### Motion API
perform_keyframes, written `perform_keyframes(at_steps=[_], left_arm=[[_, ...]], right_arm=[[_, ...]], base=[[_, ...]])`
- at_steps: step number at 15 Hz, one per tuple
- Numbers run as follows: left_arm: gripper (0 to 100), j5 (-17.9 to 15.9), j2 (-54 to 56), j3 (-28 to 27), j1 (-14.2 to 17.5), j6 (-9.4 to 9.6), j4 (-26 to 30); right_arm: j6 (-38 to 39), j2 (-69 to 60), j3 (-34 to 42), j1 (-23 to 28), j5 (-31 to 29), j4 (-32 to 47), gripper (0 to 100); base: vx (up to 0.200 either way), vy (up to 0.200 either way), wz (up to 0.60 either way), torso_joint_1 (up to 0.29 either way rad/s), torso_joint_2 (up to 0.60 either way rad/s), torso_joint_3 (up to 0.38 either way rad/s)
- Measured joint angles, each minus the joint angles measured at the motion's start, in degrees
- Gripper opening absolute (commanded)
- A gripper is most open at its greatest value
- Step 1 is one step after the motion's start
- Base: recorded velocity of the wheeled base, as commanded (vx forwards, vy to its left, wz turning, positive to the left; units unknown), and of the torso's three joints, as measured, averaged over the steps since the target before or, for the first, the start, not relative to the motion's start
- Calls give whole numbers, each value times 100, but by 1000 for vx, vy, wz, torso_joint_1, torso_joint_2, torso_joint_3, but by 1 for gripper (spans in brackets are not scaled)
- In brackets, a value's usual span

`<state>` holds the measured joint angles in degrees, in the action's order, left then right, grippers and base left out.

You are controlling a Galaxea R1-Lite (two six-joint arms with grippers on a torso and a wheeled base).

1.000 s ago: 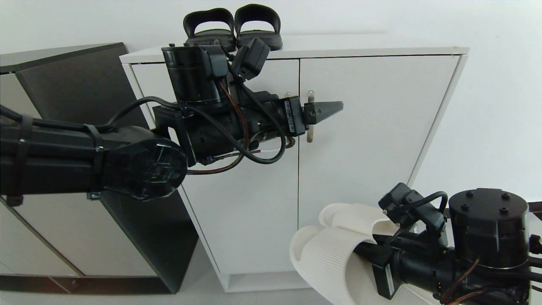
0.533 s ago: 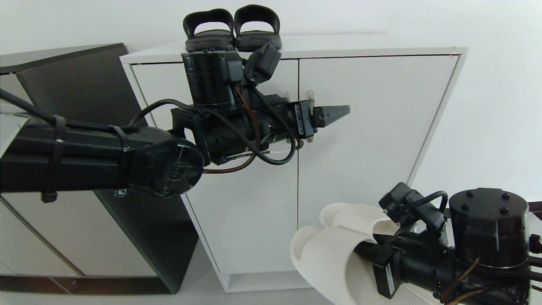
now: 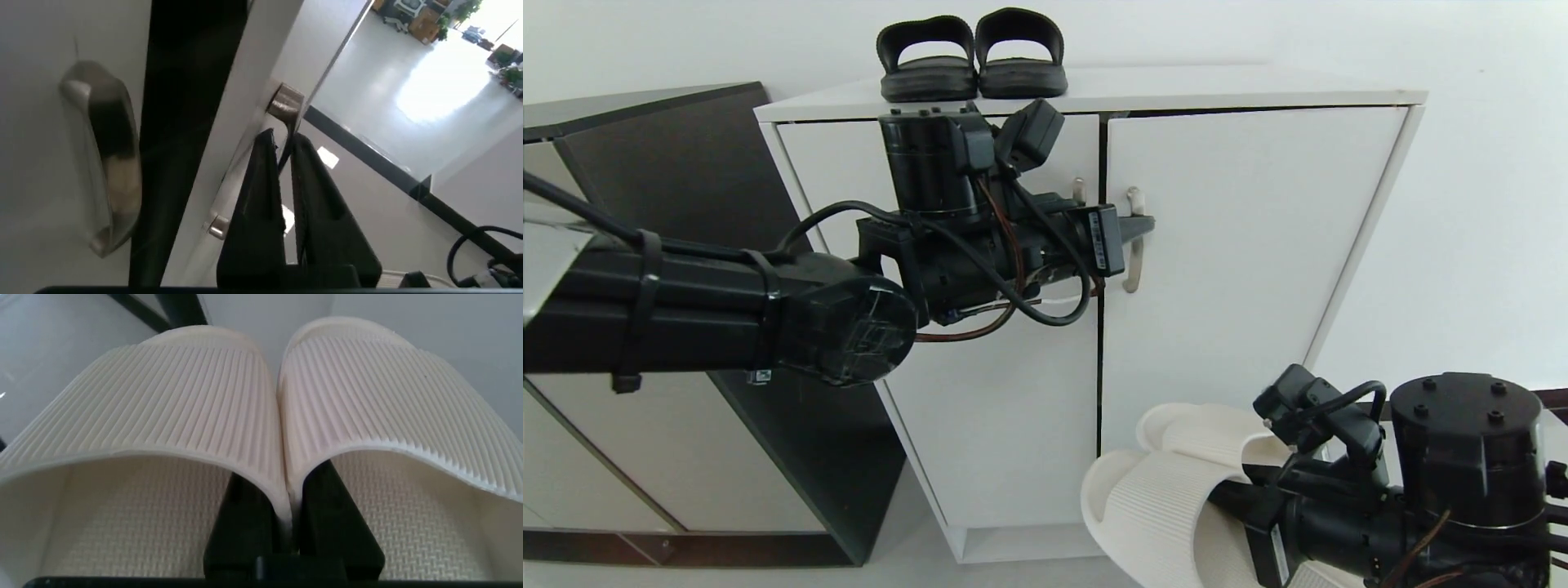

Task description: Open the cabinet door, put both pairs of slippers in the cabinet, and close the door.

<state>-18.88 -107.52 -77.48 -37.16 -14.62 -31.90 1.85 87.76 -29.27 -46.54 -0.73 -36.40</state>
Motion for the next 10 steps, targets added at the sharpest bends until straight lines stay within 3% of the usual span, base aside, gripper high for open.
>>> perform_keyframes(at_steps=[2,4,10], left_arm=[[0,0,240,364,-208,-5,-9],[0,4,461,631,-379,-5,-4],[0,282,1303,1468,-779,1,-20]], right_arm=[[-180,-174,171,-17,639,15,0],[-229,-325,297,-56,831,20,0],[-245,-499,466,-194,880,39,0]], base=[[0,0,0,0,0,0],[0,0,0,0,0,0],[0,0,0,0,0,0]])
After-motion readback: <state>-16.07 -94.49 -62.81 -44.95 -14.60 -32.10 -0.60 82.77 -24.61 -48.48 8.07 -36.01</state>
